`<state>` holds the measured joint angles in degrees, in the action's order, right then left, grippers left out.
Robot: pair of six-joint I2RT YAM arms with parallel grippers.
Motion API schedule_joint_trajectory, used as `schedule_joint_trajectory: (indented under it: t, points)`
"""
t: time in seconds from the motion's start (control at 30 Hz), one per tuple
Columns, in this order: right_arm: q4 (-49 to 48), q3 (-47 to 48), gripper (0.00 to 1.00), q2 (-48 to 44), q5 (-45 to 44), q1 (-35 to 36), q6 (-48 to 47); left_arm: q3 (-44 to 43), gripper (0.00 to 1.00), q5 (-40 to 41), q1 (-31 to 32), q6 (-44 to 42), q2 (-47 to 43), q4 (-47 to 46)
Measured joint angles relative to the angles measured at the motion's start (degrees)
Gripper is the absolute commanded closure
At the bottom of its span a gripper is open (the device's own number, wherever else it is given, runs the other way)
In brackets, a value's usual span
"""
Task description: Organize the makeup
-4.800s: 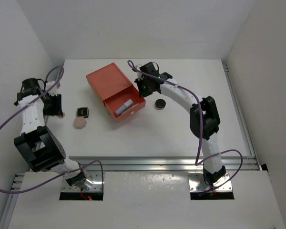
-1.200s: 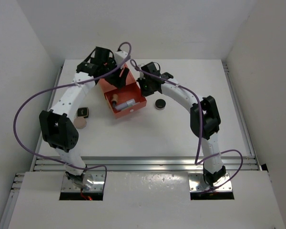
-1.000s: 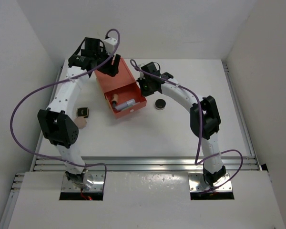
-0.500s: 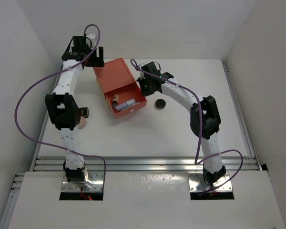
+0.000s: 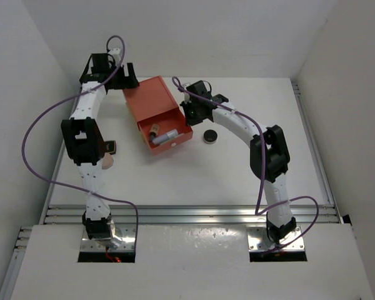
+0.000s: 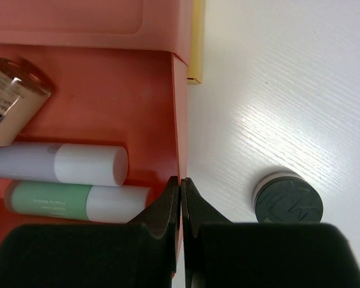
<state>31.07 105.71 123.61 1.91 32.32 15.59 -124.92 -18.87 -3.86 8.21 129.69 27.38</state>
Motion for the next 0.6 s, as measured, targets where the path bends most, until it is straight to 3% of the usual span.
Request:
schedule_joint_trajectory:
  t: [0.1,0.23,0.3,0.6]
  points:
    - [-0.07,0.00,1.00,0.00,0.02,0.00,0.00,1.53,0.16,-3.67,-0.63,1.57,2.34,-1.27]
    - [-0.35,0.02,1.00,0.02,0.04,0.00,0.11,2.91,0.37,-5.90,-1.14,1.95,2.19,-3.89]
    - [-0.31,0.02,1.00,0.02,-0.22,-0.04,0.15,4.26,0.42,-6.71,-1.38,1.86,1.49,-5.81]
    - [-0.04,0.24,1.00,0.02,-0.46,-0.50,0.74,11.10,0.46,-6.80,-1.88,-0.09,-2.69,-9.05]
